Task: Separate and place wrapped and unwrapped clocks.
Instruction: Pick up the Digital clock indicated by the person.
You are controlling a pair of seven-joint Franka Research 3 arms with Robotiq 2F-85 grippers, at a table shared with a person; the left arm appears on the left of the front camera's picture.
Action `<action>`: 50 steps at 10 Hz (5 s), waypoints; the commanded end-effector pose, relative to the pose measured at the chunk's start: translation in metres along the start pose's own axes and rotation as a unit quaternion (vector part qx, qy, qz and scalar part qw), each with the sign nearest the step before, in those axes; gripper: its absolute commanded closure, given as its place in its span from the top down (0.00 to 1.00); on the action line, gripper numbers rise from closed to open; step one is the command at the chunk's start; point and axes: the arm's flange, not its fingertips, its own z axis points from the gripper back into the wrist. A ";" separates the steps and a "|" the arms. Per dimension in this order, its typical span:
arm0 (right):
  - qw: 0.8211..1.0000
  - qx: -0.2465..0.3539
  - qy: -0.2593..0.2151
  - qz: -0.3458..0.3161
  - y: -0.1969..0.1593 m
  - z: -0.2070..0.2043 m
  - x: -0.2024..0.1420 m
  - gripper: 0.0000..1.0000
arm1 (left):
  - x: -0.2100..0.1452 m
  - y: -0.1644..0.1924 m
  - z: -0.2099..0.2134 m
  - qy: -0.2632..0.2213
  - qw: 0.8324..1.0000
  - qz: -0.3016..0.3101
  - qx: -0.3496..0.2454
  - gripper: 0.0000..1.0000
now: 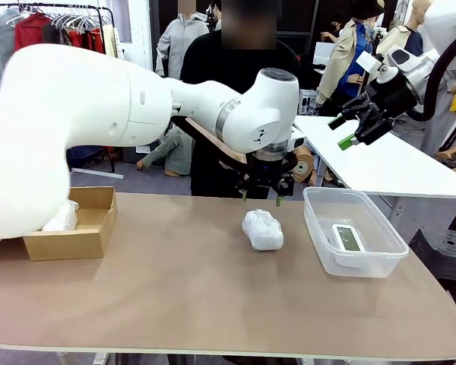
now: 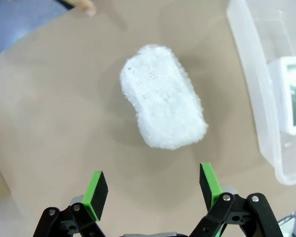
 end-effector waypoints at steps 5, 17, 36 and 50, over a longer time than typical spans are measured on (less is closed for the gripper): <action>1.000 0.000 0.000 0.001 0.000 0.001 0.001 1.00 | 0.033 -0.009 -0.047 0.013 0.994 0.104 -0.020 0.96; 1.000 0.000 0.000 0.001 0.000 0.001 0.001 1.00 | 0.038 -0.034 -0.104 -0.005 0.993 0.121 0.014 1.00; 1.000 0.000 0.000 0.001 0.000 0.001 0.001 1.00 | 0.031 -0.008 -0.131 0.035 0.993 0.111 0.018 0.00; 1.000 0.000 0.000 0.001 0.000 0.001 0.001 1.00 | 0.059 0.040 0.118 -0.018 1.000 0.015 0.015 0.00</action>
